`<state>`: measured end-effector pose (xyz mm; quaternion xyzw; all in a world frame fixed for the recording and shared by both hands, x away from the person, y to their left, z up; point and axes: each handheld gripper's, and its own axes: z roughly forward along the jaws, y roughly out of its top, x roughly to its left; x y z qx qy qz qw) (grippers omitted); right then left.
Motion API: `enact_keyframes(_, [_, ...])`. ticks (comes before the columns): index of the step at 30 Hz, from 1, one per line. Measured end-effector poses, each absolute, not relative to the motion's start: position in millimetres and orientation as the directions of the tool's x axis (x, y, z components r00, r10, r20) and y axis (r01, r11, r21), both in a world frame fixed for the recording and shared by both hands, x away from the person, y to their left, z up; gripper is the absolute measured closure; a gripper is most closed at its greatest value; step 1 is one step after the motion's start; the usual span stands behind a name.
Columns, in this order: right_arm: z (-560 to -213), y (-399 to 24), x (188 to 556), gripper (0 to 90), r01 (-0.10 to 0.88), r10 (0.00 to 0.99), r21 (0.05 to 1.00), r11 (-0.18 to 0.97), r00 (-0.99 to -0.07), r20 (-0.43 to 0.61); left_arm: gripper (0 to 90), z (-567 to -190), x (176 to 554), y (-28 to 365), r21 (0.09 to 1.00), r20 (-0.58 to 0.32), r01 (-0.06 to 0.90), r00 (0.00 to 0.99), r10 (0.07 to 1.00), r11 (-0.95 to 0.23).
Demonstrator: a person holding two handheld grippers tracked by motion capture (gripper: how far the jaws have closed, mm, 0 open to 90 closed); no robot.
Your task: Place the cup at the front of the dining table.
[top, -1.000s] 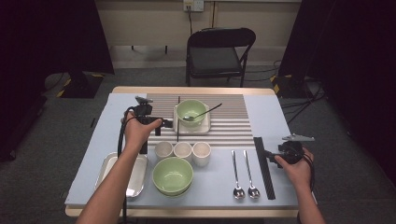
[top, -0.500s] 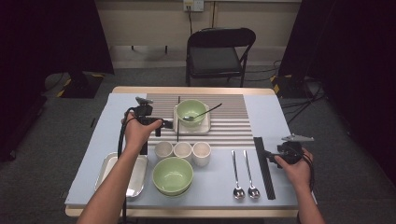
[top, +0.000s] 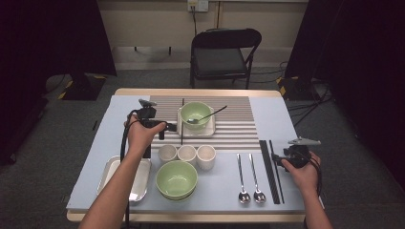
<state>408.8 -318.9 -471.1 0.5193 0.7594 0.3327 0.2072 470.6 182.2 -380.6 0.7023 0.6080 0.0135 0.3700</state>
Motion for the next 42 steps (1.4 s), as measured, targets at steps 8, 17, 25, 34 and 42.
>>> enact_keyframes(8, [-471,-321,409,46.3,0.648,0.931,0.724,0.237,-0.365,0.022,39.6,-381,470,180,0.536,-0.428,0.844,0.265,0.864,0.007])
enact_keyframes(17, [-470,-318,409,52.5,0.657,0.938,0.714,0.242,-0.347,0.001,39.5,-377,470,179,0.540,-0.437,0.842,0.264,0.860,0.016])
enact_keyframes(25, [-468,-326,408,66.3,0.673,0.944,0.706,0.219,-0.330,0.021,39.5,-374,470,179,0.546,-0.442,0.838,0.270,0.856,0.018])
enact_keyframes(34, [-466,-325,414,62.0,0.695,0.948,0.690,0.202,-0.316,0.041,39.4,-373,470,181,0.550,-0.439,0.835,0.272,0.856,0.017])
enact_keyframes(42, [-462,-315,423,68.7,0.724,0.958,0.654,0.221,-0.288,-0.005,39.5,-373,469,181,0.551,-0.441,0.834,0.275,0.854,0.016])
